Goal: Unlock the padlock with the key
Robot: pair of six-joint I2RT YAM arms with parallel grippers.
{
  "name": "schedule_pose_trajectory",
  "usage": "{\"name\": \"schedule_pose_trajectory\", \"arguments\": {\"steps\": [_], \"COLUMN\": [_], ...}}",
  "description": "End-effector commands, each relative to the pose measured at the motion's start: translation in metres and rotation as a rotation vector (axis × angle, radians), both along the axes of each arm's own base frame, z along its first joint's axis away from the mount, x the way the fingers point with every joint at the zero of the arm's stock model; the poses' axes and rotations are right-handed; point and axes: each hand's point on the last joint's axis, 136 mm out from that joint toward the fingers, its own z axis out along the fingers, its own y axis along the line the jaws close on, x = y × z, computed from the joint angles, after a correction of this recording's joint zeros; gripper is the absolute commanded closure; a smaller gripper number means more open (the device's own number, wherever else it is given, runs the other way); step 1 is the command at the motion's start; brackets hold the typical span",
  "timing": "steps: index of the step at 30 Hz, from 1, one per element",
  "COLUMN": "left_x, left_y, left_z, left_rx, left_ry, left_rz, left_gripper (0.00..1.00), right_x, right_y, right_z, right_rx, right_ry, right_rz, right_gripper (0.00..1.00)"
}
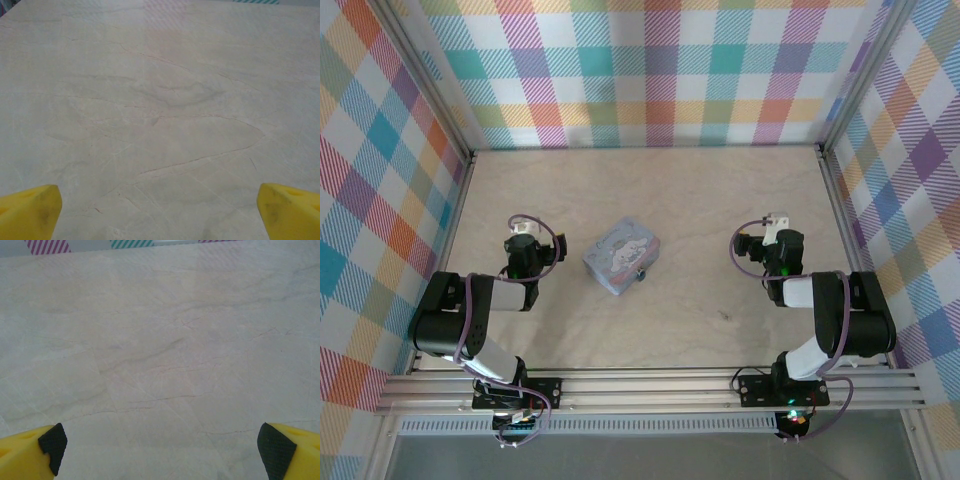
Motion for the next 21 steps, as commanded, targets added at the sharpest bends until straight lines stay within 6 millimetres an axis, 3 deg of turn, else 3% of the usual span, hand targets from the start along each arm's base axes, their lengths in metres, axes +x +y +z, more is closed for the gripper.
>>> {"name": "schedule_pose_trajectory", "arguments": {"steps": [1, 4, 11, 16, 21], "left_x": [0.007, 0.005, -0.016, -0.037, -0.055], "left_y": [0.004, 0.005, -0.007, -0.024, -0.058], "left_z": [0.02, 0.047, 0.134, 0.164, 0.176], "left_rx": [0.001, 0.002, -0.149, -0.32, -0.51], "left_ry": [-0.003, -0.007, -0.158, -0.171, -0.165], "left_rz": [0.017, 0.016, -0.009, -0.06, -0.161], "left_gripper": [0.0, 0.0, 0.0, 0.0, 0.0], "right_x": [0.004, -0.006, -0.036, -0.068, -0.11], "right_y": [0.003, 0.002, 0.025, 0.044, 0.05], "right_z": [0.034, 0.05, 0.093, 0.098, 0.078], "right_rx": [0.016, 0.047, 0.227, 0.364, 0.436], "right_ry": [-0.057, -0.005, 0.119, 0.296, 0.568], "right_rz": [0.014, -0.004, 0.055, 0.083, 0.022], "right_gripper": [0.0, 0.0, 0.0, 0.03, 0.12]}}
